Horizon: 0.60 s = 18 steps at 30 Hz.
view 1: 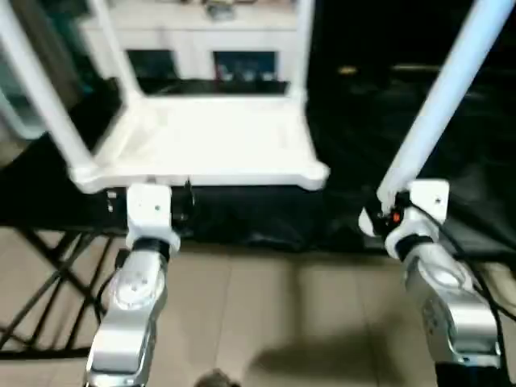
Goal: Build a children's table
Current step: Pick table leg
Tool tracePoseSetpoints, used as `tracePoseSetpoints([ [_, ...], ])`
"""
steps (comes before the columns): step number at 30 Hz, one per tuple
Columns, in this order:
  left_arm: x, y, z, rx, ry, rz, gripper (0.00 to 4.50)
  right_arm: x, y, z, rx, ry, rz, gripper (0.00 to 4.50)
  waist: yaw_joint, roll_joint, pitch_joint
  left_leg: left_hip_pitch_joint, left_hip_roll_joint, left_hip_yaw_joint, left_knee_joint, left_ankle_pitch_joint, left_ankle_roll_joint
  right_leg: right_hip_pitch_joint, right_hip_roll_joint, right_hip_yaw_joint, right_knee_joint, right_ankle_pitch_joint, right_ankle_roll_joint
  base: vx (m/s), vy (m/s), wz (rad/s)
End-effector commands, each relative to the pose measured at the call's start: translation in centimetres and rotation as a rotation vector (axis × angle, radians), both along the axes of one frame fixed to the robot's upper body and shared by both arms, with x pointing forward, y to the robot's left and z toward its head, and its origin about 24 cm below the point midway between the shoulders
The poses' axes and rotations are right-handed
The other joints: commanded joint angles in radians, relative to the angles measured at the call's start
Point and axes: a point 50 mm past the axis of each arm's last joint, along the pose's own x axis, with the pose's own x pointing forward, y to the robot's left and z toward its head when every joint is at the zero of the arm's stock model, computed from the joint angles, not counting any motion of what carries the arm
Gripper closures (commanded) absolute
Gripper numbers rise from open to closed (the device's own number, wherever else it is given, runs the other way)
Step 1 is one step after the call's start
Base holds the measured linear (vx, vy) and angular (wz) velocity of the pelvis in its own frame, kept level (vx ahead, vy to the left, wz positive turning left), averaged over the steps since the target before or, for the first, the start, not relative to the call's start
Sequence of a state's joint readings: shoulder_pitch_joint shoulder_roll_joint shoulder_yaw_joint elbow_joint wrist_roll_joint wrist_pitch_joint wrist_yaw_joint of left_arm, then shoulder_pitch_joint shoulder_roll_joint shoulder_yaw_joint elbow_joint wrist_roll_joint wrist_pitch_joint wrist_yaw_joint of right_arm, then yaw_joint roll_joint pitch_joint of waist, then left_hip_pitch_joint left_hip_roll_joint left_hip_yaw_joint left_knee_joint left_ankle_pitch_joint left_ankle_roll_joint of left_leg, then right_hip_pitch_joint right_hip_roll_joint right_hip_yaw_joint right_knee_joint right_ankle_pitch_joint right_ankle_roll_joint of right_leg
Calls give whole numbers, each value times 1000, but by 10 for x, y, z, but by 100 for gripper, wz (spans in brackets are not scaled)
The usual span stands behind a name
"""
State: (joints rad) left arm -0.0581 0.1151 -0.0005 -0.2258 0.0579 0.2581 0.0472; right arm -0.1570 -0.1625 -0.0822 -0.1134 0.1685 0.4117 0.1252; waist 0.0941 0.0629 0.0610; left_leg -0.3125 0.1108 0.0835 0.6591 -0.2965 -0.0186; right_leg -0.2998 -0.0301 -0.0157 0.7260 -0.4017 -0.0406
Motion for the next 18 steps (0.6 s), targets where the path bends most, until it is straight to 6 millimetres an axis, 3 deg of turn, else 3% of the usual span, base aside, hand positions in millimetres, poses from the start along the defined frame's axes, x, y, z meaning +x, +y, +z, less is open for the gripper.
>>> tracePoseSetpoints([
  [1,2,-4,2,10,-9,-16,141,0,-4,6,-1,-25,3,259,-57,22,-83,147,189,-166,-134,-126,327,-125,-36,-21,33,37,47,145,24,-7],
  [2,2,-4,2,12,-8,-16,141,0,-4,6,-4,-27,4,259,-61,15,-75,125,170,-133,-127,85,441,-174,-54,-26,48,122,133,145,24,-7],
  [3,2,-5,2,14,-8,-16,141,0,-5,5,-6,-22,3,259,-60,6,-72,110,159,-114,-133,125,444,-179,-56,-25,43,153,131,133,-6,-1],
  [4,2,-5,2,12,-8,-17,141,0,-4,5,-5,-20,4,259,-57,-26,-63,78,104,-57,-128,101,406,-155,-65,-8,-33,254,76,133,-33,-2],
  [5,2,-5,2,11,-8,-17,141,0,-4,5,-5,-20,4,259,-51,-77,-69,33,1,4,-91,-39,311,-61,-86,45,-132,258,46,133,-33,-2],
  [6,2,-6,2,10,-8,-21,141,1,-5,6,-12,-22,-6,259,-33,-116,-63,-15,-49,29,-36,-111,255,-3,-118,99,-193,47,39,142,-69,7],
  [7,2,-6,2,10,-8,-21,141,1,-5,6,-12,-22,-6,259,-9,-98,-71,-47,-48,7,58,-94,175,56,-213,175,-226,-153,-122,154,-69,13],
  [8,2,-7,1,7,-5,-28,141,2,-5,6,-6,-23,-12,259,-12,-94,-66,-80,-36,-7,81,-13,103,72,-189,162,-215,-139,-212,154,-69,13],
  [9,2,-7,1,7,-5,-28,141,2,-5,6,-6,-23,-12,259,-12,-94,-66,-80,-36,-7,81,-13,103,72,-189,162,-215,-139,-212,155,-33,7],
  [10,2,-8,-1,-7,2,-30,141,2,-5,7,4,-29,-3,259,-14,-71,-53,-100,-1,-21,78,55,46,74,-192,141,-226,-38,-327,145,-2,7],
  [11,2,-8,-1,-7,2,-30,141,2,-5,7,4,-29,-3,259,-14,-55,-46,-103,23,-20,30,106,46,61,-158,98,-233,-45,-339,145,-2,7],
  [12,2,-8,-3,-14,7,-30,141,2,-5,9,-12,-36,5,259,-15,-37,-50,-99,34,-19,-15,136,56,60,-127,67,-229,-80,-309,134,23,8],
  [13,2,-10,-5,-22,15,-37,141,1,-5,11,-25,-47,21,259,-26,20,-57,-29,85,-33,-118,73,72,18,-45,-4,-200,-115,-183,134,91,-3],
  [14,2,-10,-7,-23,20,-40,141,1,-5,13,-31,-55,24,259,-78,38,-55,43,164,-116,-164,-232,109,-62,-6,-34,-70,-99,-90,134,91,-3],
  [15,2,-11,-7,-23,21,-40,141,1,-5,13,-33,-58,24,259,-87,23,-68,80,191,-141,-165,-281,150,-83,-22,-29,-36,-53,-51,168,105,-3],
  [16,2,-11,-8,-23,23,-41,141,1,-6,14,-40,-63,22,259,-86,27,-74,94,184,-149,-151,-221,245,-115,-32,-30,-5,32,32,164,47,7],
  [17,2,-11,-8,-25,24,-41,141,2,-7,15,-30,-65,19,259,-90,9,-68,88,179,-135,-144,-108,348,-141,-45,-26,11,83,93,164,47,7],
  [18,2,-12,-9,-27,26,-41,141,2,-8,16,-32,-65,16,259,-92,7,-70,101,195,-87,-144,-73,324,-160,-56,-25,5,107,98,142,10,-1],
])
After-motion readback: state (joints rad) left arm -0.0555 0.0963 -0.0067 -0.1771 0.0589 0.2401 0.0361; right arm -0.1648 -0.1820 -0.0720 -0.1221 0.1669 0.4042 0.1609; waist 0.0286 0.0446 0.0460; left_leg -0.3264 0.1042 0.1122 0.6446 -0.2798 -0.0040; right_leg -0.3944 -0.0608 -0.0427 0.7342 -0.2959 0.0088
